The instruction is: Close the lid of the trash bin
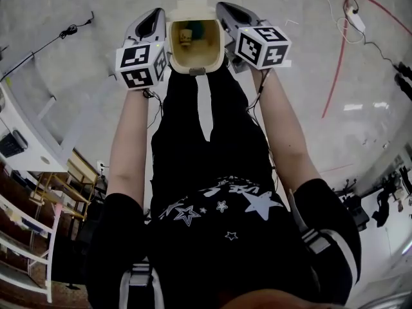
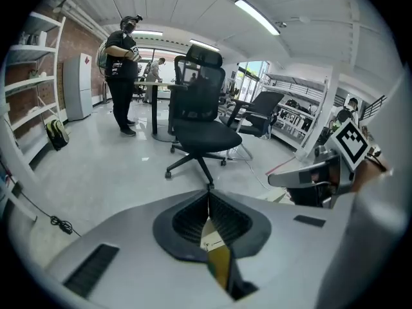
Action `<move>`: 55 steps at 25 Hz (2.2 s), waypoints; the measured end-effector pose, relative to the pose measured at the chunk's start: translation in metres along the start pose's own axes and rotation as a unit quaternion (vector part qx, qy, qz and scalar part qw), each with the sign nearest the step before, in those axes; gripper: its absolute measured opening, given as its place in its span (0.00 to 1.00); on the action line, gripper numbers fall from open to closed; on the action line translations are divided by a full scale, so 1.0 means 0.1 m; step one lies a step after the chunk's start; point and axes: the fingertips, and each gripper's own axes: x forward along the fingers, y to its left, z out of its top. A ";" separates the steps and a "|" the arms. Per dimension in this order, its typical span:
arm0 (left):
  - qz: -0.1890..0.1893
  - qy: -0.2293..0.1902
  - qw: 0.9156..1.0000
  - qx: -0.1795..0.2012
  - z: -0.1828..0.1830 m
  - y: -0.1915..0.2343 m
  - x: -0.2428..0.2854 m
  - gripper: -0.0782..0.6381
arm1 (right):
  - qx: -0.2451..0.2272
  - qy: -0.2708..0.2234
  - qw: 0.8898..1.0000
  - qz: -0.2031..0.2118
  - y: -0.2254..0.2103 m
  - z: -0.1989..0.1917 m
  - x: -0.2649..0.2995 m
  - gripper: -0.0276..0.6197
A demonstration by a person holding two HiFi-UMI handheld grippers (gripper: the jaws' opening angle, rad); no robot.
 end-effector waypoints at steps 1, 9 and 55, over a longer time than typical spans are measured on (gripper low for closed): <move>0.000 0.001 1.000 -0.004 -0.04 0.00 0.00 0.13 | 0.003 0.000 1.000 0.001 0.00 -0.02 -0.01 0.05; -0.002 0.036 0.999 0.001 -0.41 -0.16 -0.08 0.13 | -0.020 0.062 0.998 0.016 0.10 -0.46 -0.10 0.05; 0.016 0.132 0.990 -0.038 -3.13 -0.26 -0.15 0.13 | 0.008 0.109 0.993 -0.040 -0.11 -2.96 0.18 0.05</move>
